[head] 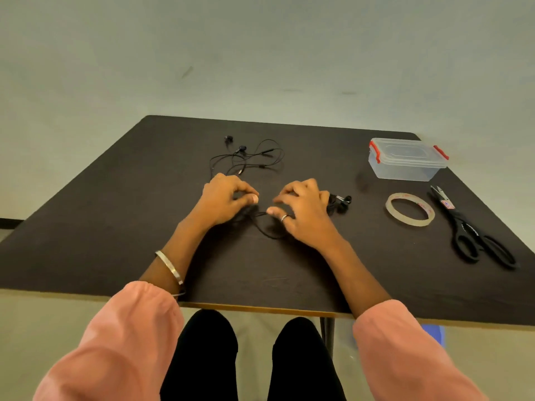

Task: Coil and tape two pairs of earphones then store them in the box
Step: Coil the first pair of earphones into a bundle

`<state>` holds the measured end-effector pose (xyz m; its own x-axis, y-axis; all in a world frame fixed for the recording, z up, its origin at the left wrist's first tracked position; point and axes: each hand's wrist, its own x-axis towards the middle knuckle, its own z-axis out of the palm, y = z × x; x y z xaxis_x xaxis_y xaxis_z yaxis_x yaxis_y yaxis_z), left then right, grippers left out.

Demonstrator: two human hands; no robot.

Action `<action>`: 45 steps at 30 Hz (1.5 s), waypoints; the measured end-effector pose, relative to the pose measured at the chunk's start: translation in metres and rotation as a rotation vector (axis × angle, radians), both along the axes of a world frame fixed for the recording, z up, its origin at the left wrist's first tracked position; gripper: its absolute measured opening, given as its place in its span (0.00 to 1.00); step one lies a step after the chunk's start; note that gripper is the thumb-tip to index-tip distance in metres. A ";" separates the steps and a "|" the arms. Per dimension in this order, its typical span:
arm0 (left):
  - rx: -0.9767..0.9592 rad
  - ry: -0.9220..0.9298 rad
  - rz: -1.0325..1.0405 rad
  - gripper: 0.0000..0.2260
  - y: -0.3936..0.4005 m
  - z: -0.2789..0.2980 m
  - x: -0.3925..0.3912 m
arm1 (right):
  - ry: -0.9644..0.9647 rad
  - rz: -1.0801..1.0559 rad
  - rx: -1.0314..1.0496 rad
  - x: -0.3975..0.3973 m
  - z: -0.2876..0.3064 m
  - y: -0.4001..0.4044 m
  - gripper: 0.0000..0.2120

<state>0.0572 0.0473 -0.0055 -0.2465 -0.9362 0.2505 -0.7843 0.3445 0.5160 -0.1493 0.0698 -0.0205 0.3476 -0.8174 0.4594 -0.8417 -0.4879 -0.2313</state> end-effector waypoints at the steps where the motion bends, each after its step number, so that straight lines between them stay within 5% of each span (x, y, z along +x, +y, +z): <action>1: 0.004 -0.021 -0.005 0.10 0.004 -0.003 0.004 | 0.067 -0.004 0.036 0.005 -0.002 0.000 0.14; 7: -0.036 -0.045 -0.071 0.11 0.017 -0.011 0.013 | -0.015 0.004 0.035 0.006 -0.004 -0.001 0.04; 12: -0.099 0.091 -0.053 0.03 0.017 -0.017 0.013 | -0.069 0.097 0.011 0.010 -0.003 0.008 0.07; 18: -0.102 0.670 0.056 0.04 0.019 -0.008 0.014 | -1.026 0.332 0.512 0.011 0.017 0.024 0.06; 22: -0.158 1.122 0.273 0.10 0.017 -0.002 0.025 | -1.337 0.494 0.671 0.005 0.025 0.024 0.14; 26: -0.158 1.399 0.490 0.11 0.014 0.000 0.035 | -1.336 0.485 0.653 0.004 0.026 0.023 0.16; 31: -0.113 1.622 0.623 0.11 0.014 0.000 0.043 | -1.023 0.248 0.422 0.005 0.018 0.019 0.09; 36: -0.193 1.514 0.656 0.09 0.014 -0.001 0.042 | -0.675 0.083 0.128 0.004 0.004 0.011 0.08; 39: -0.249 1.373 0.734 0.08 0.013 0.002 0.039 | -0.854 -0.025 0.081 0.004 0.010 0.006 0.07; 42: -0.163 1.483 0.822 0.12 0.012 0.012 0.045 | -1.232 -0.036 0.255 0.002 0.030 0.003 0.06; 45: -0.135 1.669 0.894 0.10 0.011 0.032 0.059 | -1.108 -0.017 0.306 0.000 0.042 -0.002 0.04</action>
<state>0.1158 0.0585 0.0267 0.7703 -0.5908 -0.2400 0.4711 0.2734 0.8386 -0.1496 0.0678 0.0213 -0.1353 -0.9481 0.2877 -0.1079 -0.2745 -0.9555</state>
